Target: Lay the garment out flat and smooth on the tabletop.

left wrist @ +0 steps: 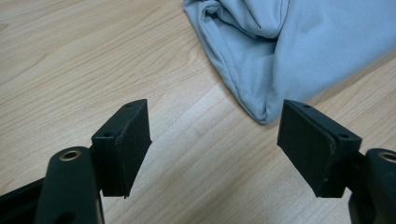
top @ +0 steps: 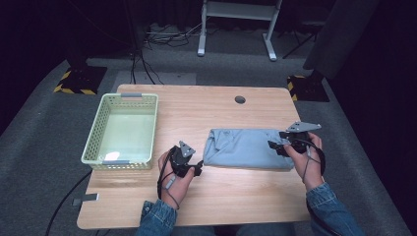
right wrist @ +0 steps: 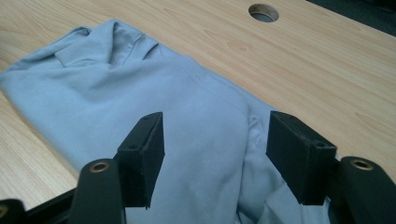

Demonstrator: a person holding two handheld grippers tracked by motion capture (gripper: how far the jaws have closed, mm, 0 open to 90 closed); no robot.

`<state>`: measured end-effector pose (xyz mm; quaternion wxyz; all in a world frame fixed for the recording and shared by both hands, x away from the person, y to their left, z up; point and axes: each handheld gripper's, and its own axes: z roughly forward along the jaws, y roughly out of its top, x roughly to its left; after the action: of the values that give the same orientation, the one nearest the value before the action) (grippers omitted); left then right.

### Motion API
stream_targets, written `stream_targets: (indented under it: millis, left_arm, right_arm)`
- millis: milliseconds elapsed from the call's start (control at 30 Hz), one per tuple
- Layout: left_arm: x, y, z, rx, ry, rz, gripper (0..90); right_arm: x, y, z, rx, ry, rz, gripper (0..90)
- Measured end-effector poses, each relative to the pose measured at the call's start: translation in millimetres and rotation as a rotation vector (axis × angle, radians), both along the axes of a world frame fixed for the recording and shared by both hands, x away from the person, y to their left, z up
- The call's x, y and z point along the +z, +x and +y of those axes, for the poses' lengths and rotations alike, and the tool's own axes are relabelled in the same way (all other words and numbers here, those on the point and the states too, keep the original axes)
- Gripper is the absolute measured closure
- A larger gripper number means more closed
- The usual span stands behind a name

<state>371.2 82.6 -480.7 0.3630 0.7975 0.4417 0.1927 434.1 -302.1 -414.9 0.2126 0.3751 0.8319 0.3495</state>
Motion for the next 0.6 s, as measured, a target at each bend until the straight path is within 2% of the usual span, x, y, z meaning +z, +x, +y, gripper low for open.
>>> stream_targets:
  millis: [300,600]
  left_arm:
    - [4.2,-9.2,4.9,-0.004,0.007,-0.011,25.1]
    - [6.7,-17.6,11.8,0.007,0.008,-0.005,25.1]
  right_arm:
    - [0.2,14.2,15.9,0.03,-0.007,-0.001,36.2]
    - [-2.2,25.0,25.1,0.043,-0.008,0.001,35.1]
